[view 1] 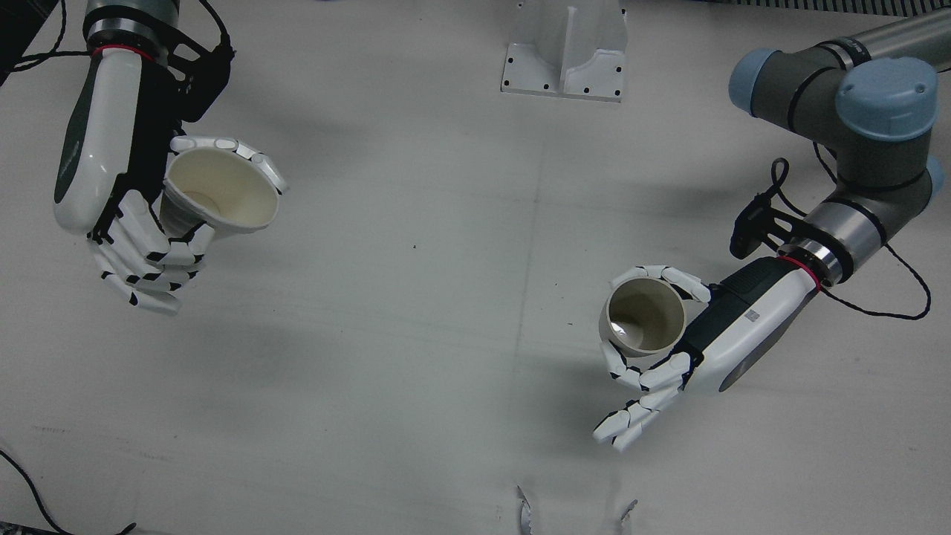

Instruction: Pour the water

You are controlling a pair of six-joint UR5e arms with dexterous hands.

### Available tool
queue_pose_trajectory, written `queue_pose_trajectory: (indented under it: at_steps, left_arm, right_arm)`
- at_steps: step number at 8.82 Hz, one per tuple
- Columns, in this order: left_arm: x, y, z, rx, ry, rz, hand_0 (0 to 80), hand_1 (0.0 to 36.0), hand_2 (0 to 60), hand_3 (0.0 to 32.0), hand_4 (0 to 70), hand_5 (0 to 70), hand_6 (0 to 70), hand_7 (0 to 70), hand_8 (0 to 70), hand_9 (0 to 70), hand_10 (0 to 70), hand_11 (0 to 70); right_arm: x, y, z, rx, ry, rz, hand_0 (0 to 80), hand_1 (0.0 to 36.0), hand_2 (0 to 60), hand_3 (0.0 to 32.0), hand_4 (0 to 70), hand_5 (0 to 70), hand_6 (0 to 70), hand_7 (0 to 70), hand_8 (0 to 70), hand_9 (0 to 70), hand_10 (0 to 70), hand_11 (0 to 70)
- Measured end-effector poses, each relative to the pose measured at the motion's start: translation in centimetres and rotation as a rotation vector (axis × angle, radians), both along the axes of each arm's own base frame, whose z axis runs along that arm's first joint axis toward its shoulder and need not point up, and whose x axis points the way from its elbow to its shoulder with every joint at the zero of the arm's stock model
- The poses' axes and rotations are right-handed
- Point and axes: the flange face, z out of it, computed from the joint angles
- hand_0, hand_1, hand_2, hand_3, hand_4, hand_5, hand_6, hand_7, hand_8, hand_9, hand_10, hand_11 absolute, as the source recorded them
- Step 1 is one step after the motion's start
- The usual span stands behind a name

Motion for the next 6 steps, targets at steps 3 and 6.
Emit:
queue_pose_trajectory:
  at_steps: [3, 6]
  left_arm:
    - [-7.3, 0.2, 10.9, -0.110, -0.055, -0.089, 41.2, 36.0, 60.0, 0.0, 22.8, 63.5, 3.0, 9.0, 1.0, 2.6, 4.2, 8.3]
    - [-14.2, 5.0, 25.1, -0.203, -0.077, -0.213, 38.5, 36.0, 60.0, 0.0, 24.6, 60.9, 3.0, 8.5, 1.3, 2.8, 4.3, 8.4]
  right_arm:
    - [4.6, 0.0, 4.5, -0.099, -0.180, 0.108, 47.3, 20.0, 54.0, 0.0, 16.2, 66.5, 44.0, 55.4, 41.1, 55.9, 23.7, 35.6]
    - [5.5, -0.7, 10.8, -0.152, -0.281, 0.153, 46.3, 17.0, 48.4, 0.0, 17.0, 61.8, 44.3, 55.8, 43.3, 59.0, 25.8, 38.4]
